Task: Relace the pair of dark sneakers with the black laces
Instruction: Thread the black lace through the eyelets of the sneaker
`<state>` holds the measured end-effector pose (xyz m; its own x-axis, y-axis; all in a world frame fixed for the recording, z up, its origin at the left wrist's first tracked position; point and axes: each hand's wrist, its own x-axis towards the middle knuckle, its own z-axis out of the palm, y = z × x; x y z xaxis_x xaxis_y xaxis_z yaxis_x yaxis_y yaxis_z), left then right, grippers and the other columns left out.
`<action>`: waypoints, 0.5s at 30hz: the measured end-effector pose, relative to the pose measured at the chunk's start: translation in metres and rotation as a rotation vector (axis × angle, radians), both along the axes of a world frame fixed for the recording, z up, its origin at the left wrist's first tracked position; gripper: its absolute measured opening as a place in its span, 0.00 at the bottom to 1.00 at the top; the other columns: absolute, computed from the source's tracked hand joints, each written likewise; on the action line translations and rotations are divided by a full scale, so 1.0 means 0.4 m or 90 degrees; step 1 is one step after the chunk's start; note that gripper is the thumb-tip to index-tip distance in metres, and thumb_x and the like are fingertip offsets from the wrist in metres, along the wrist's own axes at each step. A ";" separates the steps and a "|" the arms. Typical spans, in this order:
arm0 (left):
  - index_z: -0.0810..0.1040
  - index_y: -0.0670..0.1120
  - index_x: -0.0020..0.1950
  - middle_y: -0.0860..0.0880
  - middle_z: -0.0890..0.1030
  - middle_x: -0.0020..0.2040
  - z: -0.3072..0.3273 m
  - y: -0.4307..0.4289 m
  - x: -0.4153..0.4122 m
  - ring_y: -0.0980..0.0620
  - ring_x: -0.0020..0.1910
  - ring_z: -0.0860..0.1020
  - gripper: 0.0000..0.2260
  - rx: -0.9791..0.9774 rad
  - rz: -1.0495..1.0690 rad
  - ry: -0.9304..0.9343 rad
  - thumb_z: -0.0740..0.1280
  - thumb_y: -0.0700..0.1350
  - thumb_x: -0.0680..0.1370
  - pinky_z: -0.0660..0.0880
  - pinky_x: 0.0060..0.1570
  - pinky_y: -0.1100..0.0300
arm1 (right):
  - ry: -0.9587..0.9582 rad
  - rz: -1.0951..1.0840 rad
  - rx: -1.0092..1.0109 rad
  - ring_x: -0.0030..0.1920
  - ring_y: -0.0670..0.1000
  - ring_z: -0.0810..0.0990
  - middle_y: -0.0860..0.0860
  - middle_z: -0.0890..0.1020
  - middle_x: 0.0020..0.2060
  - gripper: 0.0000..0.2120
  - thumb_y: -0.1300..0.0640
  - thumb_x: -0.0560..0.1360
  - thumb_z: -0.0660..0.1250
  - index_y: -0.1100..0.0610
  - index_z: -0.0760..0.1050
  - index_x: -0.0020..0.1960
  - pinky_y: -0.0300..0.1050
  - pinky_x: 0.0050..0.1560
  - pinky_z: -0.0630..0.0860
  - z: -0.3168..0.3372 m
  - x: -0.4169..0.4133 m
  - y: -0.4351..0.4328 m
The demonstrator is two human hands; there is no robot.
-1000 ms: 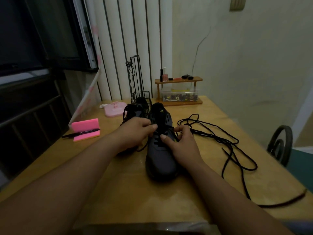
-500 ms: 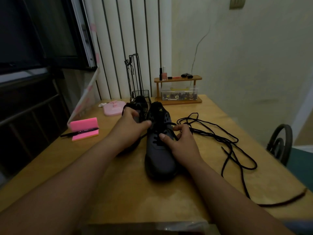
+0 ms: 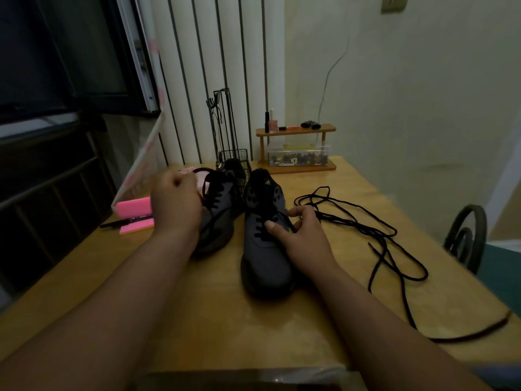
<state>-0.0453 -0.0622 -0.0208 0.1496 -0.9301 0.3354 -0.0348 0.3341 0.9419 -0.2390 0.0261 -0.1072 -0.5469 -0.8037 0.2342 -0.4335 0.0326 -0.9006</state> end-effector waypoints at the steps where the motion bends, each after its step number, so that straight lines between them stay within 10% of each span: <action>1: 0.77 0.51 0.49 0.46 0.77 0.42 -0.002 -0.001 0.008 0.46 0.41 0.77 0.06 0.058 0.028 0.052 0.63 0.47 0.84 0.76 0.39 0.52 | -0.001 0.000 -0.001 0.53 0.47 0.79 0.47 0.75 0.56 0.25 0.35 0.71 0.75 0.42 0.68 0.59 0.56 0.53 0.81 0.000 0.000 0.000; 6: 0.70 0.47 0.70 0.44 0.78 0.55 -0.053 0.017 0.019 0.52 0.45 0.79 0.17 0.119 -0.082 -0.199 0.68 0.47 0.82 0.81 0.45 0.50 | 0.041 -0.006 -0.004 0.51 0.49 0.79 0.48 0.78 0.52 0.19 0.35 0.74 0.72 0.44 0.71 0.56 0.51 0.46 0.79 0.010 0.002 0.003; 11: 0.72 0.52 0.49 0.52 0.78 0.41 -0.086 0.086 -0.002 0.50 0.40 0.77 0.05 -0.134 0.008 -0.383 0.68 0.48 0.81 0.78 0.42 0.47 | 0.120 -0.038 -0.027 0.48 0.49 0.79 0.47 0.80 0.45 0.06 0.50 0.82 0.68 0.51 0.77 0.49 0.47 0.45 0.76 0.056 -0.029 0.012; 15: 0.73 0.57 0.63 0.57 0.75 0.49 -0.116 0.115 -0.065 0.57 0.46 0.76 0.12 -0.145 -0.203 -0.512 0.69 0.54 0.81 0.77 0.45 0.55 | 0.195 -0.136 -0.106 0.49 0.48 0.78 0.45 0.76 0.48 0.03 0.52 0.81 0.68 0.48 0.75 0.53 0.46 0.47 0.77 0.080 -0.027 0.030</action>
<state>-0.0713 -0.0161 -0.0671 -0.4646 -0.7855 0.4089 -0.5295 0.6165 0.5827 -0.2496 0.0382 -0.0751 -0.5829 -0.6162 0.5296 -0.6813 0.0155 -0.7319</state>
